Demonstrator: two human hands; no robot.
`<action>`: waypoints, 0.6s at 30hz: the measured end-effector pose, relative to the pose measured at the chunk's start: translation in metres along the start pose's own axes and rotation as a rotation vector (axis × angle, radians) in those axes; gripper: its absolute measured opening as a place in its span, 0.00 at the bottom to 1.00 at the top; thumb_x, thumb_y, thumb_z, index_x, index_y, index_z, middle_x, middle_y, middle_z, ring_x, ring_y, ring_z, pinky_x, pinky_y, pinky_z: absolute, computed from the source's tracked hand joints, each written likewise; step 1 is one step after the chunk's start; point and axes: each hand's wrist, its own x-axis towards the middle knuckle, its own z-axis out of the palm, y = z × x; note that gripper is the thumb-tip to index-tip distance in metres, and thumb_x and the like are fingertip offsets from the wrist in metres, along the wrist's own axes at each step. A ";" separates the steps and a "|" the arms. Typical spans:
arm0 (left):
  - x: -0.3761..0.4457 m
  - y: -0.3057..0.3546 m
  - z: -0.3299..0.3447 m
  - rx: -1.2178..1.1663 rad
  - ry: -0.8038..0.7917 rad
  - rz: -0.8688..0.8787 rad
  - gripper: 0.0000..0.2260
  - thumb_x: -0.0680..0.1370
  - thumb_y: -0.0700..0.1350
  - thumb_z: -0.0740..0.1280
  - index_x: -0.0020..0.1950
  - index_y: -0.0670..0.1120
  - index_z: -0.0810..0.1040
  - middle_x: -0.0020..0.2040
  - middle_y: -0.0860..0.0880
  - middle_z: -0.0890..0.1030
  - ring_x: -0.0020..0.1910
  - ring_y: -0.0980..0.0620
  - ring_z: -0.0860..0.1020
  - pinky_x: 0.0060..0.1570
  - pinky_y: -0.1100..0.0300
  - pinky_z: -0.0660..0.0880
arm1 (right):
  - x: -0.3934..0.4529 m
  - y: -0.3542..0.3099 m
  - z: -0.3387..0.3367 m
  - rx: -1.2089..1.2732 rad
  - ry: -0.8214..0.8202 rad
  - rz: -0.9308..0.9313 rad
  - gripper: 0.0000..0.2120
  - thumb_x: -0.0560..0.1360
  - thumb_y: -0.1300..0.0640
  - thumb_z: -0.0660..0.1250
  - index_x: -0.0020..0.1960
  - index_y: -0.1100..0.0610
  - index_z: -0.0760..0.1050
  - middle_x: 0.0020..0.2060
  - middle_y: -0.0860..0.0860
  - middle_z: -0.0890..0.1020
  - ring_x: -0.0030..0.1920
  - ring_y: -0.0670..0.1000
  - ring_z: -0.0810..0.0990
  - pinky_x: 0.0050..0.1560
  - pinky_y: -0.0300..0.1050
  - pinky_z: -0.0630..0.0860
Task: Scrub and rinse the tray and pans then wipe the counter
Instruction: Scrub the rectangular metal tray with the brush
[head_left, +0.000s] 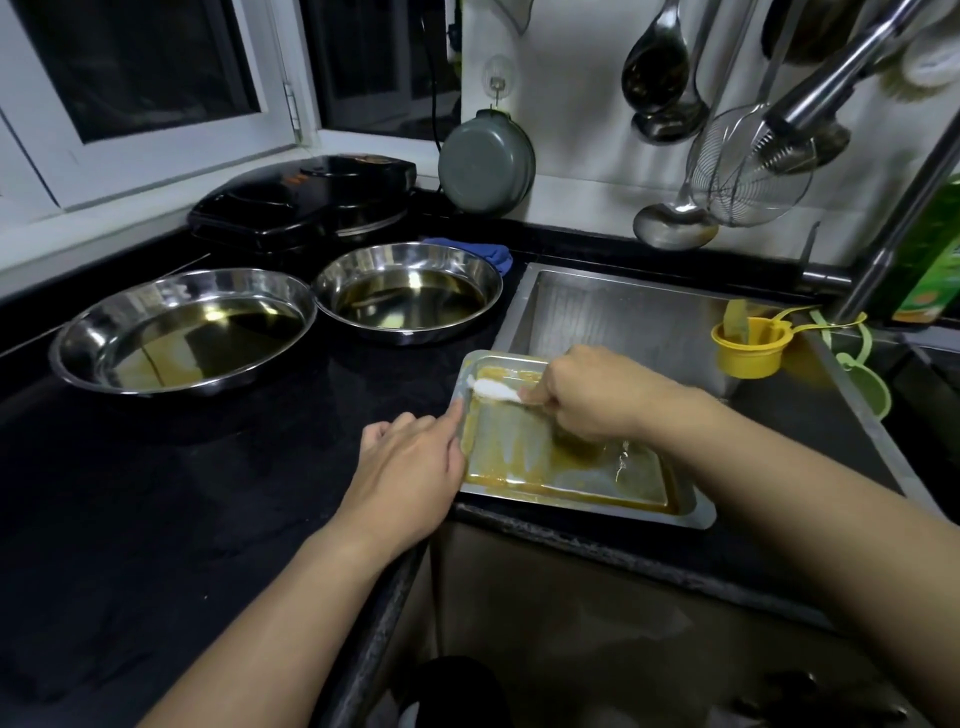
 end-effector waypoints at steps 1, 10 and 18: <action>0.000 0.000 0.001 0.018 -0.003 0.003 0.24 0.85 0.49 0.53 0.83 0.54 0.58 0.47 0.57 0.75 0.52 0.54 0.69 0.63 0.56 0.61 | -0.016 -0.005 -0.001 0.017 -0.029 -0.056 0.17 0.83 0.44 0.57 0.60 0.50 0.81 0.45 0.51 0.81 0.44 0.54 0.80 0.48 0.53 0.79; -0.001 0.002 0.000 0.027 -0.010 0.006 0.24 0.85 0.49 0.53 0.83 0.52 0.58 0.48 0.57 0.76 0.54 0.54 0.70 0.64 0.55 0.61 | -0.009 0.015 -0.005 0.016 -0.014 0.046 0.14 0.81 0.47 0.60 0.60 0.47 0.82 0.53 0.51 0.83 0.49 0.55 0.80 0.50 0.50 0.79; 0.001 0.004 0.001 0.007 0.005 -0.029 0.24 0.85 0.49 0.54 0.83 0.53 0.59 0.52 0.57 0.79 0.56 0.54 0.71 0.65 0.56 0.61 | -0.039 0.019 0.004 0.005 -0.023 -0.047 0.15 0.83 0.46 0.57 0.61 0.46 0.81 0.41 0.46 0.78 0.37 0.45 0.74 0.41 0.47 0.74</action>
